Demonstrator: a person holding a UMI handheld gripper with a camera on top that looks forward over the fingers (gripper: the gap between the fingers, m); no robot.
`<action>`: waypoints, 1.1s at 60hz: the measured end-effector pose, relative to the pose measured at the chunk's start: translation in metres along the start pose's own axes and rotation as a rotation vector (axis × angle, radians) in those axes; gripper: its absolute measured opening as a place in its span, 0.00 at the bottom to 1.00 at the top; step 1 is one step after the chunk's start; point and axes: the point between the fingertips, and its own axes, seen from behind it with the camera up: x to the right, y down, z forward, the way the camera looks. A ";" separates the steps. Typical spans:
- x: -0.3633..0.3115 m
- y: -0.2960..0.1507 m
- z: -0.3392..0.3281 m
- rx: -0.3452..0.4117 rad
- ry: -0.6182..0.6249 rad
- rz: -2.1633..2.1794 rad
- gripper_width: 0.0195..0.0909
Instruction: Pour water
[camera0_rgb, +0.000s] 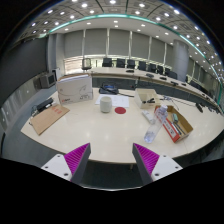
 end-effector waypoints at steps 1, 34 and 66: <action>0.009 0.002 0.003 0.000 0.002 0.001 0.93; 0.213 -0.006 0.143 0.173 0.051 0.028 0.93; 0.224 -0.025 0.251 0.256 0.019 0.042 0.41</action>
